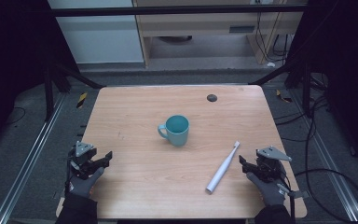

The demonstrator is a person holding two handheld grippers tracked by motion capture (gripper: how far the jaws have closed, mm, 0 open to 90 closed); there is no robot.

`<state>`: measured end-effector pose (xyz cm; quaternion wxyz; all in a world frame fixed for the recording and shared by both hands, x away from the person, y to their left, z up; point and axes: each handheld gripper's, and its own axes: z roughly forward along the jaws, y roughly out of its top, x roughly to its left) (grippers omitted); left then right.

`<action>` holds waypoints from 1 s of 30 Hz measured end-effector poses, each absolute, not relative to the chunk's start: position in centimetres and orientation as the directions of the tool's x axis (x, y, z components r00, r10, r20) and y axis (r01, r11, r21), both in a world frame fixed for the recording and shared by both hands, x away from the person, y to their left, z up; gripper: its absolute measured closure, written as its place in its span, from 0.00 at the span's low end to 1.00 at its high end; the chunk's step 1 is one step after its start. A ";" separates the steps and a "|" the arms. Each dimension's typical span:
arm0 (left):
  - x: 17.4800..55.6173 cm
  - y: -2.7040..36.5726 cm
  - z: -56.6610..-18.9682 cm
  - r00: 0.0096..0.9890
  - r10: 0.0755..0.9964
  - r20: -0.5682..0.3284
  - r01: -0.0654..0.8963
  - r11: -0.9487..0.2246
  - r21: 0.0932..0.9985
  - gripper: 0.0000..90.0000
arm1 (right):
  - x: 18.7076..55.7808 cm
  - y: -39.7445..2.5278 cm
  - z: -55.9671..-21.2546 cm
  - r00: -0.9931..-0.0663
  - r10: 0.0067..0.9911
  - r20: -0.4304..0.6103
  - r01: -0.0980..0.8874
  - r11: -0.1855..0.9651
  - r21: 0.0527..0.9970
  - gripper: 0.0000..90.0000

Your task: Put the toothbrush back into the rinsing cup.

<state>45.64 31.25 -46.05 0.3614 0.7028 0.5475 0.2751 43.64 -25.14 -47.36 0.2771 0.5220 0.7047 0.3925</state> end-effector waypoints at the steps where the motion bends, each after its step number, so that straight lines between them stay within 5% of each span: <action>1: 45.6 31.2 -46.1 0.244 0.970 -0.002 0.570 -0.142 0.809 0.36 | 43.5 -25.1 -47.4 -0.309 0.951 0.019 0.520 0.152 0.840 0.32; 10: 45.3 31.0 -46.2 0.254 0.967 0.019 0.570 -0.165 0.805 0.46 | 42.4 -24.1 -46.4 -0.383 0.922 0.054 0.505 0.160 0.848 0.46; 30: 45.3 31.3 -46.3 0.252 0.968 0.016 0.562 -0.160 0.811 0.48 | 41.2 -19.1 -46.3 -0.578 0.805 0.133 0.531 0.247 0.811 0.89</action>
